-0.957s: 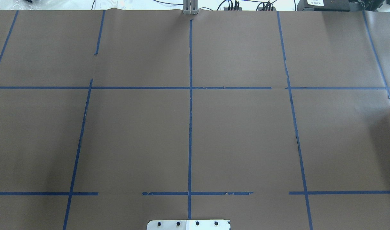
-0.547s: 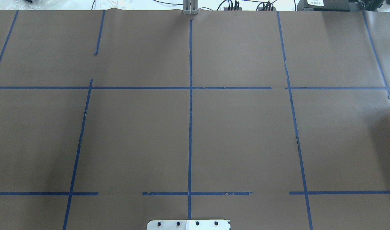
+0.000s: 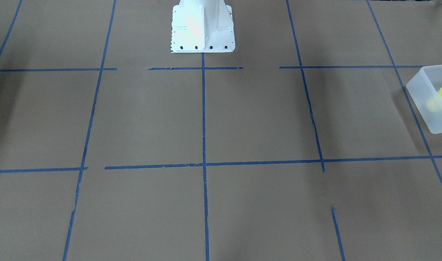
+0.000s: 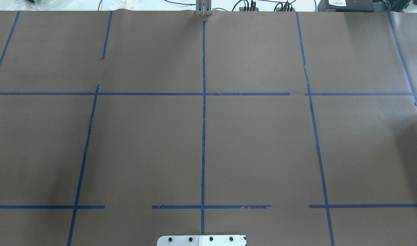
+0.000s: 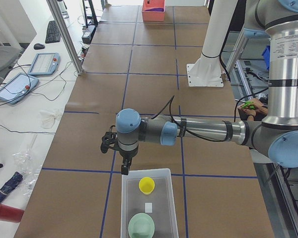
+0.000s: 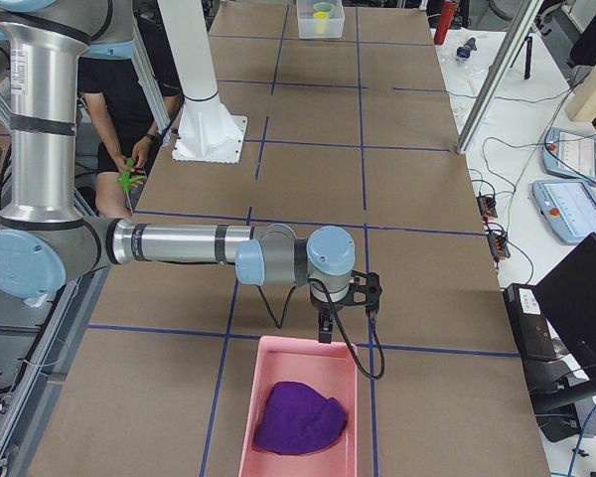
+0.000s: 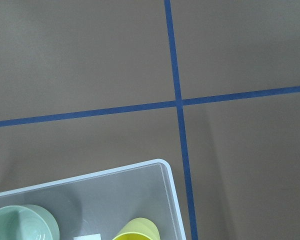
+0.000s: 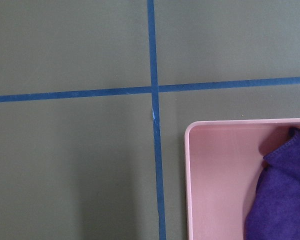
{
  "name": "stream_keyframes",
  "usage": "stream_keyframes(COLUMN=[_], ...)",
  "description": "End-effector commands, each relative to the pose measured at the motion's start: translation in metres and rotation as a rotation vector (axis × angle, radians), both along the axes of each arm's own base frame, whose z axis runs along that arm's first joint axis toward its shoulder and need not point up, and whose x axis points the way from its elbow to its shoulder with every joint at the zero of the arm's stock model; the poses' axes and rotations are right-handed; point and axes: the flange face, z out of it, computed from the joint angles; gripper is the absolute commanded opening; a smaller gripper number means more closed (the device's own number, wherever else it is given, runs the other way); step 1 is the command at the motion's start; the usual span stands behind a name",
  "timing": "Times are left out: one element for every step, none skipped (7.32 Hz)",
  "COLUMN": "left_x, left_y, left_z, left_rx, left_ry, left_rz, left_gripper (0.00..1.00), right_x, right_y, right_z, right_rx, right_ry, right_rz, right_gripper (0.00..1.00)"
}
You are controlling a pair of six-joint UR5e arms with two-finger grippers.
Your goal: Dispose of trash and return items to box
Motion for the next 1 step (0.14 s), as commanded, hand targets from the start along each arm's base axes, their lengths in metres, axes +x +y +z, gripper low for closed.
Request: stream_keyframes(left_x=[0.0001], left_y=[0.0], left_z=[0.0009], left_rx=[-0.001], left_ry=[0.001], left_rz=[0.0], left_gripper=[1.0], right_x=[-0.0003], right_y=[0.0], right_z=[0.0003], right_rx=[-0.001], right_ry=[0.0], right_rz=[-0.001], right_gripper=[1.0])
